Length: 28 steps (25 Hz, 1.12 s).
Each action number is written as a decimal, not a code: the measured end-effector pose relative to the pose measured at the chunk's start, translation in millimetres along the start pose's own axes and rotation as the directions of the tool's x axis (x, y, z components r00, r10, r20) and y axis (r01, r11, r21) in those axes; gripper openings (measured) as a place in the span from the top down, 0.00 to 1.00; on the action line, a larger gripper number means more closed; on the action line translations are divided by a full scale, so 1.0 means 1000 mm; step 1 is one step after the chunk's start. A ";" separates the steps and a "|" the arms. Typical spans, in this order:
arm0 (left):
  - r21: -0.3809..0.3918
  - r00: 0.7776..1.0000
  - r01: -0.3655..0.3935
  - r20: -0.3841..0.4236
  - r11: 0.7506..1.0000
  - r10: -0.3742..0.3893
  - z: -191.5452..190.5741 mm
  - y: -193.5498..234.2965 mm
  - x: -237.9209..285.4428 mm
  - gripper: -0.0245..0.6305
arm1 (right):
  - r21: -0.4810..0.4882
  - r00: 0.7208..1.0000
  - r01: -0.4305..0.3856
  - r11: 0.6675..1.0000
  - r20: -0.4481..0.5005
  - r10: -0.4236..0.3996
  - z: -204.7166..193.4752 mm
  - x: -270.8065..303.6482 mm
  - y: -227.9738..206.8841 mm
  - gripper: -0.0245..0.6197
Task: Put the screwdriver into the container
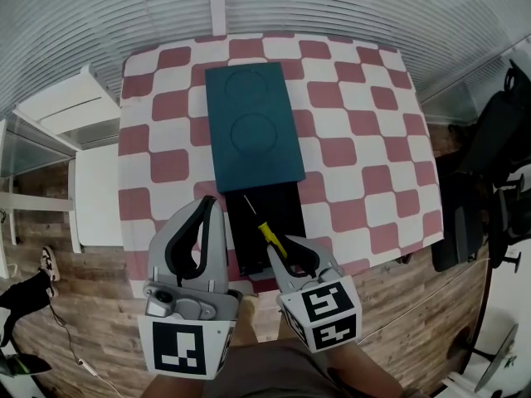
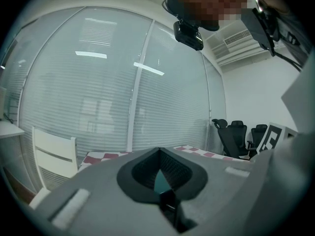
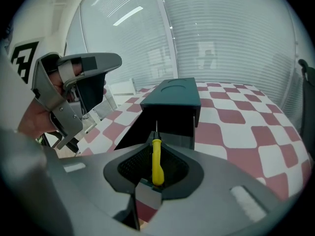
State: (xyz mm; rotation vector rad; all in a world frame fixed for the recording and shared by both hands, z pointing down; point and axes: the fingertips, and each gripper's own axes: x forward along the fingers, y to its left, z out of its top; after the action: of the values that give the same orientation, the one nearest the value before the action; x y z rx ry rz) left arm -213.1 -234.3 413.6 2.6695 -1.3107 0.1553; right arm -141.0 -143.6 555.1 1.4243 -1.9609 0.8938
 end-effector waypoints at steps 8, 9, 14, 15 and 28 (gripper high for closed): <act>0.029 0.999 0.012 0.048 1.000 -0.013 0.027 -0.023 -0.009 0.96 | -0.017 0.992 0.002 1.000 0.128 0.000 0.030 -0.029 -0.005 0.82; 0.035 0.998 0.013 0.060 0.999 -0.015 0.035 -0.027 -0.011 0.96 | -0.022 0.988 0.003 1.000 0.155 0.001 0.038 -0.037 -0.006 0.82; 0.081 0.991 0.009 0.133 0.997 -0.020 0.079 -0.049 -0.016 0.96 | -0.054 0.943 0.006 0.999 0.334 0.012 0.092 -0.085 -0.008 0.85; 0.092 0.989 0.010 0.149 0.996 -0.024 0.087 -0.054 -0.017 0.96 | -0.066 0.927 0.013 0.998 0.376 0.013 0.105 -0.096 -0.009 0.86; 0.227 0.950 -0.045 0.310 0.973 -0.028 0.179 -0.105 -0.014 0.96 | -0.210 0.680 0.183 0.960 0.732 0.030 0.216 -0.223 -0.033 0.92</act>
State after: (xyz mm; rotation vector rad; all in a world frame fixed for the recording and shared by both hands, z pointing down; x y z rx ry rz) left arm -134.5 -194.6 225.3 2.9818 -1.4742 -0.1288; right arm -56.5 -186.4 257.7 1.8524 -2.4239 -0.0579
